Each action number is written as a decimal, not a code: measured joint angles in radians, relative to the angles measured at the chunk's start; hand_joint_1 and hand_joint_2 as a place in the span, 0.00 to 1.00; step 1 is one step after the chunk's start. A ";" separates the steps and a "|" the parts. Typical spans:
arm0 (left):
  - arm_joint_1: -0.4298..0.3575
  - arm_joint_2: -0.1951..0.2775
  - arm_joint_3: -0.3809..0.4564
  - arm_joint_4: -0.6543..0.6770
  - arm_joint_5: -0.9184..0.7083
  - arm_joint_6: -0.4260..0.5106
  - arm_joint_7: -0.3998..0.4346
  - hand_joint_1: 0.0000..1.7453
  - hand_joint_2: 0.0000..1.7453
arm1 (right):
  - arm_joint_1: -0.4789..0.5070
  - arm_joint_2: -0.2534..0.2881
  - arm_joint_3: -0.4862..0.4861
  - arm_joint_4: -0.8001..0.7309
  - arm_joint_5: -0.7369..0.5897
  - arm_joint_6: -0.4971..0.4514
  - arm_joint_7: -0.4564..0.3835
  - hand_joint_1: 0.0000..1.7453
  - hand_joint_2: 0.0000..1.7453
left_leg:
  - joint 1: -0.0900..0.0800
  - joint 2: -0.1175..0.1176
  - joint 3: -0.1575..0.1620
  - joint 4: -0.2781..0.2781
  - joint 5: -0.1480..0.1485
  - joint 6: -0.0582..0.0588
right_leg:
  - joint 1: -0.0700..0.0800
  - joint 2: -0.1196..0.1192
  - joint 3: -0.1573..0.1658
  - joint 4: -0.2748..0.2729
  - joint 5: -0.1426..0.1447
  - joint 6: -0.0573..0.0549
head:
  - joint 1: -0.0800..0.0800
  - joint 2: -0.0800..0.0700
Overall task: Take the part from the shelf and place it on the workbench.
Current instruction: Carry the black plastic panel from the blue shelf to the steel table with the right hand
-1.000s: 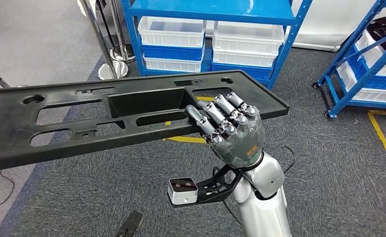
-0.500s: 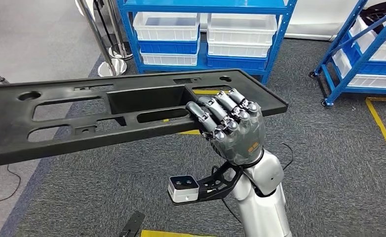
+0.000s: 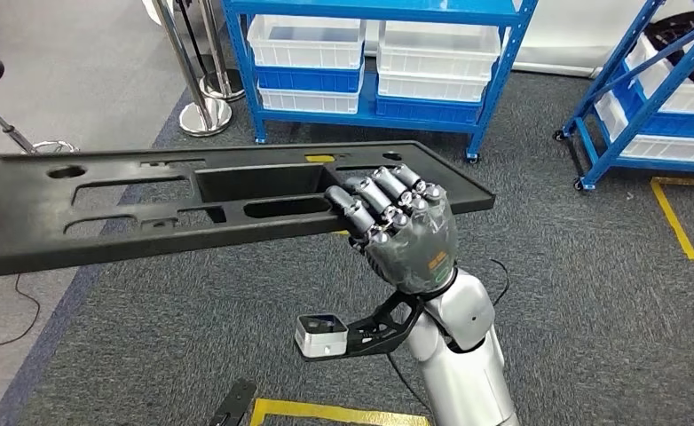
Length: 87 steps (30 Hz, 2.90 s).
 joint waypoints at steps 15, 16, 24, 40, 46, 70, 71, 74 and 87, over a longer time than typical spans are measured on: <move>0.006 0.000 0.000 0.000 -0.006 0.004 -0.001 0.00 1.00 | -0.016 -0.075 0.093 0.033 -0.035 0.000 0.022 1.00 1.00 | 0.003 -0.002 -0.090 0.130 -0.056 -0.048 | -0.012 0.007 0.051 -0.061 0.021 -0.029 | 0.000 0.000; 0.006 0.000 0.000 0.000 -0.005 0.004 -0.001 0.00 1.00 | -0.017 -0.075 0.097 0.036 -0.041 0.000 0.022 1.00 1.00 | 0.004 -0.002 -0.116 0.193 -0.090 -0.051 | -0.010 0.009 0.049 -0.062 0.023 -0.033 | 0.000 0.000; 0.012 0.004 0.000 0.000 -0.003 0.005 -0.002 0.00 1.00 | -0.022 -0.084 0.112 0.059 -0.056 0.000 0.025 1.00 1.00 | -0.002 -0.068 -0.047 0.073 -0.012 -0.014 | -0.001 0.069 0.039 -0.062 0.037 -0.031 | 0.000 0.000; 0.018 0.005 0.000 0.000 0.000 0.007 -0.002 0.00 1.00 | -0.026 -0.094 0.115 0.074 -0.061 -0.001 0.022 1.00 1.00 | -0.007 0.079 -0.031 0.041 -0.015 -0.024 | -0.006 -0.071 0.039 -0.059 0.027 0.002 | 0.000 0.000; 0.017 0.005 -0.001 0.000 0.002 0.007 -0.003 0.00 1.00 | -0.028 -0.094 0.115 0.074 -0.060 -0.001 0.020 1.00 1.00 | 0.002 0.035 -0.072 0.157 -0.101 -0.049 | -0.008 -0.004 0.033 -0.066 0.041 -0.032 | -0.001 0.000; 0.017 0.010 0.000 0.000 0.006 0.006 -0.003 0.00 1.00 | -0.033 -0.099 0.117 0.083 -0.059 -0.002 0.023 1.00 1.00 | -0.010 0.085 -0.025 0.042 -0.023 -0.015 | -0.006 -0.074 0.035 -0.055 0.036 0.007 | 0.000 0.000; 0.017 0.010 0.000 0.000 0.005 0.006 -0.003 0.00 1.00 | -0.033 -0.099 0.117 0.083 -0.059 -0.002 0.023 1.00 1.00 | -0.012 0.093 -0.025 0.044 -0.025 -0.020 | -0.002 -0.073 0.035 -0.058 0.033 0.001 | 0.000 0.000; 0.013 0.010 -0.001 0.000 0.003 0.004 -0.003 0.00 1.00 | -0.034 -0.099 0.117 0.082 -0.058 -0.002 0.023 1.00 1.00 | -0.006 0.097 -0.025 0.055 -0.041 -0.035 | -0.004 -0.037 0.032 -0.066 0.041 -0.017 | 0.000 0.000; 0.013 0.012 -0.005 0.000 -0.003 0.003 -0.001 0.00 1.00 | -0.039 -0.097 0.125 0.084 -0.055 -0.002 0.029 1.00 1.00 | 0.001 -0.083 -0.034 0.053 -0.025 -0.023 | -0.012 0.128 0.014 -0.067 0.066 -0.008 | 0.000 0.000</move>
